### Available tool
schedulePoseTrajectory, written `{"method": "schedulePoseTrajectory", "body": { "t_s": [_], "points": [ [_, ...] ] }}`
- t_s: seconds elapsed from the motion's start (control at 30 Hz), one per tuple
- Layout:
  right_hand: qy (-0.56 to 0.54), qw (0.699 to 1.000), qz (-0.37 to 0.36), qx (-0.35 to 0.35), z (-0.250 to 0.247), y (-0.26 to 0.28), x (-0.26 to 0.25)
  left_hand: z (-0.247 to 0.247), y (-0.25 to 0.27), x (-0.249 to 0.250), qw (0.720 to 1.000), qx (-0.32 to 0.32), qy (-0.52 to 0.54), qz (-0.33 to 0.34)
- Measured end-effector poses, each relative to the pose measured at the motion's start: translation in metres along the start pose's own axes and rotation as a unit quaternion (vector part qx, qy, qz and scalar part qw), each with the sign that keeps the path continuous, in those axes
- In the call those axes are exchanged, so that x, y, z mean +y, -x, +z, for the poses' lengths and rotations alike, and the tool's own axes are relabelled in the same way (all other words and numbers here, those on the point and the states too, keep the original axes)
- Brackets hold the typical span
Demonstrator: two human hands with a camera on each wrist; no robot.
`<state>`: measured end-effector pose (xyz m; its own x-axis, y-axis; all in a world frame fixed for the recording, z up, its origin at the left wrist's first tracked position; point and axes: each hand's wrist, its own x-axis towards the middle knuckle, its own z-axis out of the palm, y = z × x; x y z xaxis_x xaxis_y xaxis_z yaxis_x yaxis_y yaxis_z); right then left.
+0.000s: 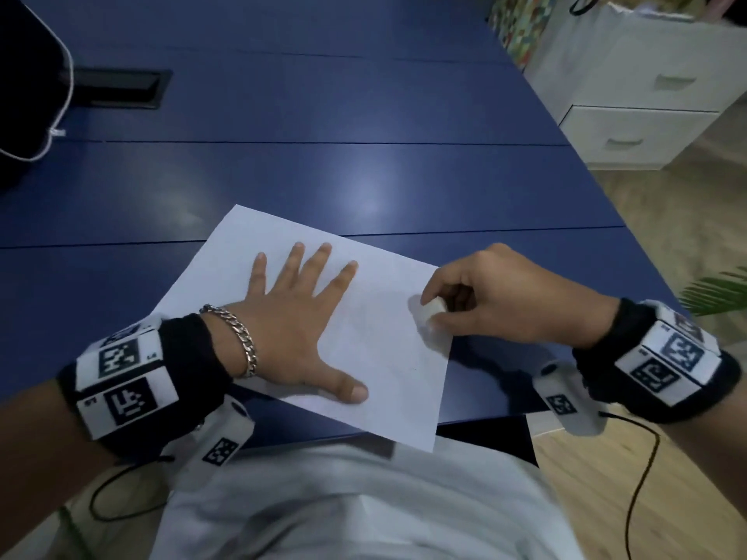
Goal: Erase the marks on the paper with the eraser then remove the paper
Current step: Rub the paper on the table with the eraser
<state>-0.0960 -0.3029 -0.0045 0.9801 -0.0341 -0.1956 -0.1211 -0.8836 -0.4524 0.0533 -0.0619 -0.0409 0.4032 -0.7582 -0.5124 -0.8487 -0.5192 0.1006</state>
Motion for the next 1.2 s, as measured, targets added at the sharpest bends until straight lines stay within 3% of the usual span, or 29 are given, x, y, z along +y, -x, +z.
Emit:
{"method": "schedulePoseTrajectory", "body": {
  "t_s": [0.3, 0.57, 0.83, 1.0, 1.13, 1.2],
  "points": [
    [0.037, 0.999, -0.003, -0.021, 0.013, 0.014, -0.008, -0.014, 0.001, -0.026, 0.999, 0.005, -0.050, -0.019],
    [0.029, 0.999, -0.016, -0.019, 0.014, 0.002, -0.021, -0.008, -0.004, -0.003, 0.995, -0.002, -0.032, 0.092],
    [0.054, 0.998, -0.014, 0.035, 0.031, -0.020, -0.040, 0.003, -0.021, -0.004, 0.998, 0.001, -0.038, 0.054],
    [0.061, 0.993, -0.071, -0.076, 0.050, 0.004, -0.073, 0.003, -0.022, -0.002, 0.998, -0.005, -0.048, 0.048],
    [0.115, 0.993, -0.001, 0.037, 0.027, -0.022, -0.038, 0.002, -0.021, -0.003, 0.998, -0.009, -0.040, 0.046],
    [0.113, 0.993, -0.007, 0.032, 0.033, -0.016, -0.043, 0.002, -0.022, -0.003, 0.998, -0.010, -0.040, 0.046]
  ]
}}
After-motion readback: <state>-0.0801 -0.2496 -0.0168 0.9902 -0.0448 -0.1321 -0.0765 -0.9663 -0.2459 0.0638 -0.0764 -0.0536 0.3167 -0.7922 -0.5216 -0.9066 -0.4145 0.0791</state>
